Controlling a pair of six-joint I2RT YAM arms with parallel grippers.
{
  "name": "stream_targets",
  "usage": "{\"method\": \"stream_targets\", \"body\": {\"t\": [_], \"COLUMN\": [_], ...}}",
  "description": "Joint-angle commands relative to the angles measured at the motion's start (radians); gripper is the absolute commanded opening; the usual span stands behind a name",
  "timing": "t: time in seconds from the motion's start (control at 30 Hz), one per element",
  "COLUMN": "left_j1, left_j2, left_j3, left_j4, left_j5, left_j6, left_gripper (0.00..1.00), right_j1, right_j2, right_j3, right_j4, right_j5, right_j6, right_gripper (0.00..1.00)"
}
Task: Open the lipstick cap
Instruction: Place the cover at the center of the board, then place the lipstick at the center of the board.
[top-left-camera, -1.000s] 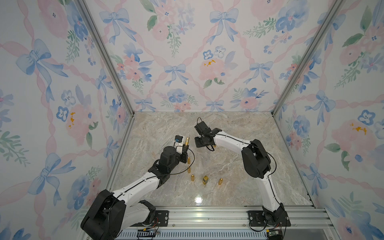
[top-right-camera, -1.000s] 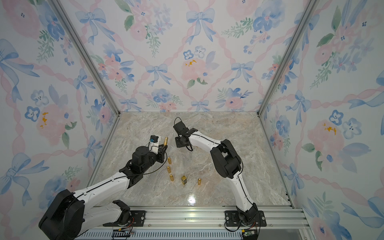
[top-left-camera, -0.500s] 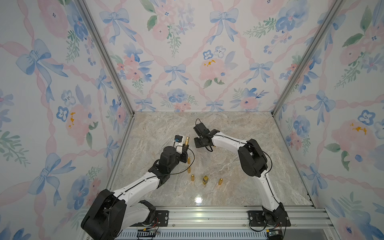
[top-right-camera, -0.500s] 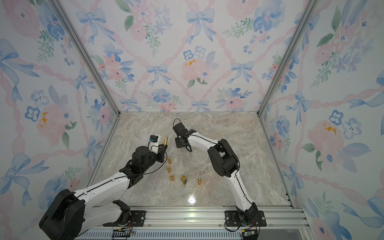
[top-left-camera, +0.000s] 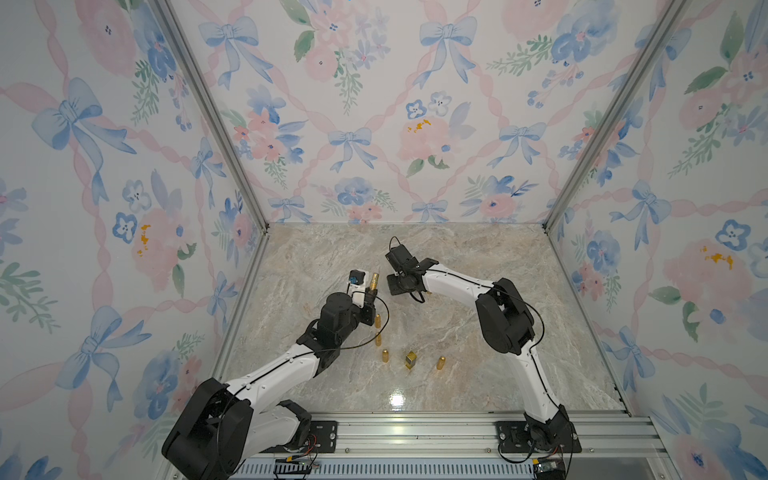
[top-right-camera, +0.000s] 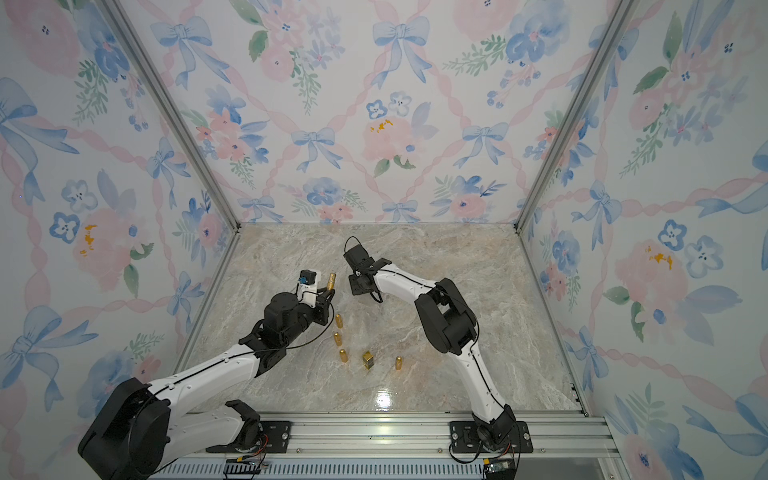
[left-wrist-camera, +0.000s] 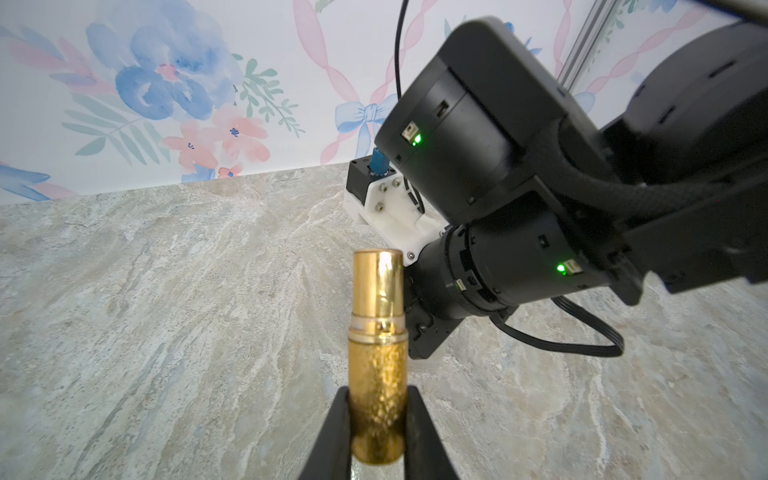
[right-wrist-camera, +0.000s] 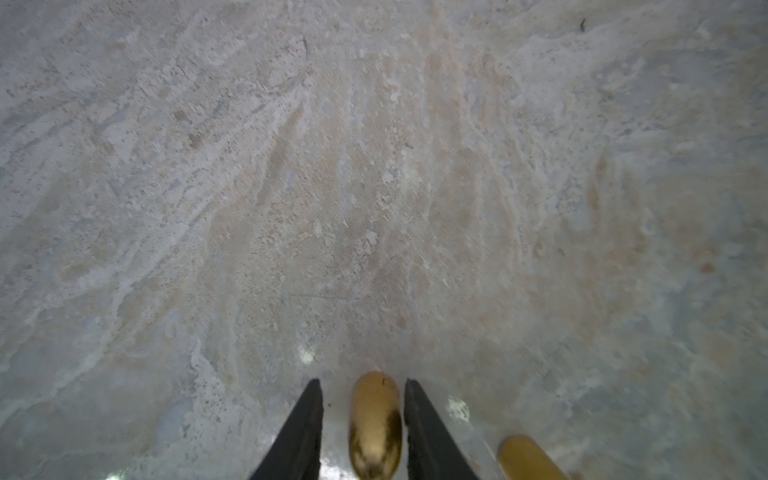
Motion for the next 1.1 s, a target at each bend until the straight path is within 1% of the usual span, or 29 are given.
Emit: {"method": "stream_targets", "body": {"t": [0.0,0.1,0.3,0.43,0.57,0.67,0.8,0.83,0.9,0.97,1.07], "left_j1": [0.009,0.009,0.008,0.009,0.008,0.008,0.008,0.009,0.008,0.008,0.007], "left_j2": [0.005,0.006,0.02,0.048,0.09,0.11,0.129,0.132,0.13,0.125,0.121], "left_j3": [-0.014,-0.012,0.002,0.025,0.054,0.066,0.078,0.08,0.081,0.081,0.078], "left_j4": [0.024,0.024,0.025,0.027,0.04,0.065,0.082,0.081,0.082,0.085,0.086], "left_j5": [-0.008,0.001,0.055,0.077,0.147,0.182,0.224,0.228,0.237,0.255,0.265], "left_j6": [-0.01,-0.002,0.033,0.048,0.071,0.073,0.085,0.089,0.092,0.098,0.106], "left_gripper": [0.0,0.0,0.0,0.0,0.0,0.0,0.0,0.0,0.0,0.0,0.0], "right_j1": [0.01,0.006,-0.004,-0.031,-0.071,-0.073,-0.091,-0.095,-0.095,-0.092,-0.089], "right_j2": [-0.022,-0.076,-0.222,-0.339,-0.457,-0.514,-0.543,-0.546,-0.547,-0.529,-0.503], "right_j3": [0.031,0.014,-0.064,-0.131,-0.2,-0.227,-0.272,-0.281,-0.295,-0.275,-0.26], "right_j4": [-0.037,-0.058,-0.12,-0.162,-0.167,-0.177,-0.103,-0.079,-0.04,-0.051,-0.042], "right_j5": [0.001,-0.005,-0.061,-0.19,-0.398,-0.495,-0.667,-0.693,-0.714,-0.717,-0.727], "right_j6": [0.002,0.016,0.026,0.048,0.089,0.102,0.182,0.203,0.228,0.23,0.231], "right_gripper": [0.42,0.47,0.55,0.58,0.59,0.61,0.63,0.63,0.62,0.62,0.58]}}
